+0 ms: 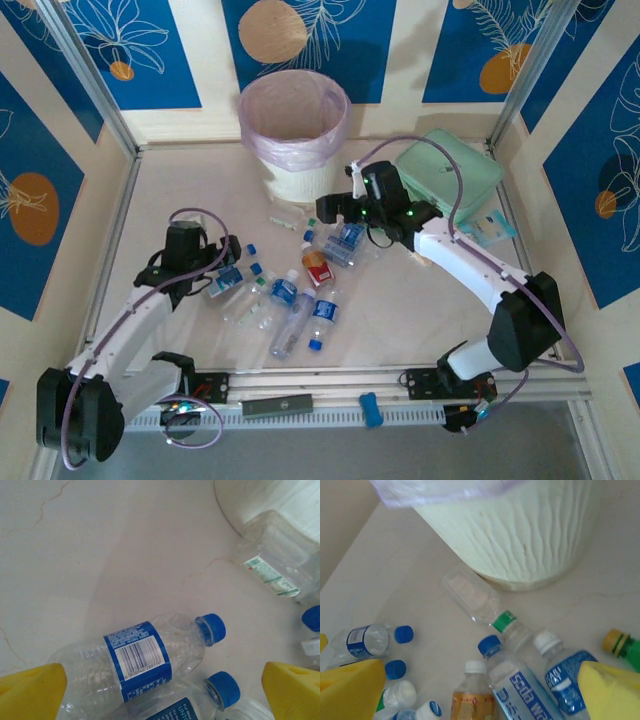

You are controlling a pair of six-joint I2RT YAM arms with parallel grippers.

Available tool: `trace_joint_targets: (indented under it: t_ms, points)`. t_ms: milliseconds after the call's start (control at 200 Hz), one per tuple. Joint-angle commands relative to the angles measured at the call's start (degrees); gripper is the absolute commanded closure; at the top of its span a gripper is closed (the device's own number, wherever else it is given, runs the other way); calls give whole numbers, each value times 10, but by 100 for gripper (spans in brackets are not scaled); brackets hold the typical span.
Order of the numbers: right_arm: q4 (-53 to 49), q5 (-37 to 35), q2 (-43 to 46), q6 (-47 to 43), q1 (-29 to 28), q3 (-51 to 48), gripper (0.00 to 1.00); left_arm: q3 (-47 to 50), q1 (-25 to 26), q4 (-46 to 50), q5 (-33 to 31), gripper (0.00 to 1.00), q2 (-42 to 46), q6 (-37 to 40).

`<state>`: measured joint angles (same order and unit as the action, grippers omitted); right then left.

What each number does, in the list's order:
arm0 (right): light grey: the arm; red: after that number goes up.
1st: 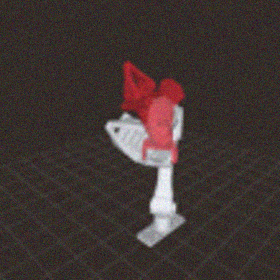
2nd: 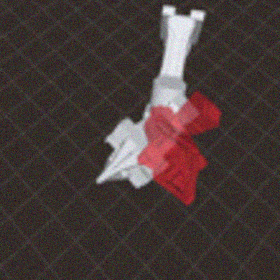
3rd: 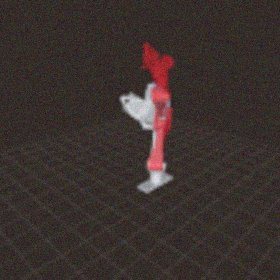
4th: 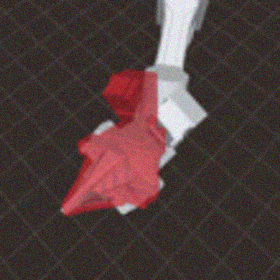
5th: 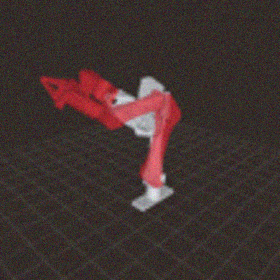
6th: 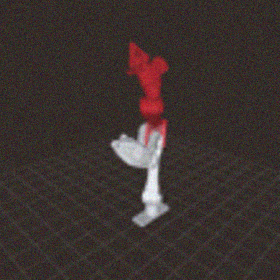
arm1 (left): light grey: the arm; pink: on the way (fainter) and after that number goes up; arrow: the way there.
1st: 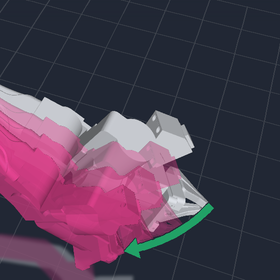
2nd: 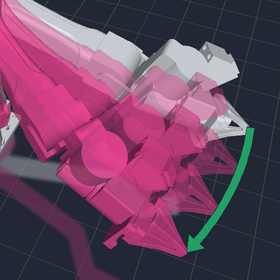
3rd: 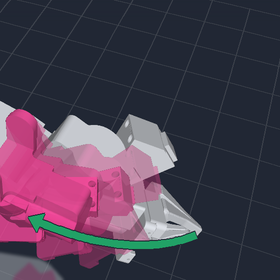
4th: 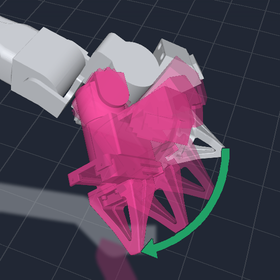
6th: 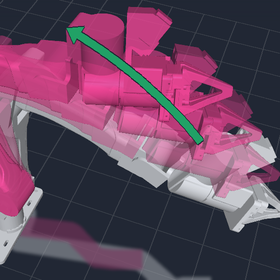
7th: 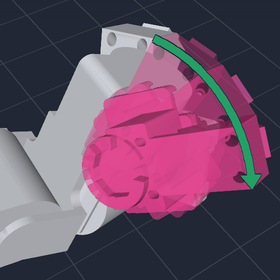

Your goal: Put the plastic bottles in the bin

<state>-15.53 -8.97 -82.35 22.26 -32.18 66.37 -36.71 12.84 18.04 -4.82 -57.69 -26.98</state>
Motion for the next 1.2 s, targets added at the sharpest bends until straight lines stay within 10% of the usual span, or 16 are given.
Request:
trace_joint_targets:
  t_ms: [0, 425, 1196]
  points:
    - [35, -28, 31, 52, 4, -41, 1, -31, -7, 54, 0, 0, -11, 19]
    - [67, -25, 42, 78, 13, -83, 1, -150, -6, 206, -54, 0, -133, 119]
    - [81, -32, 59, 90, 29, -118, 1, -311, -2, 312, 35, 0, -347, 289]
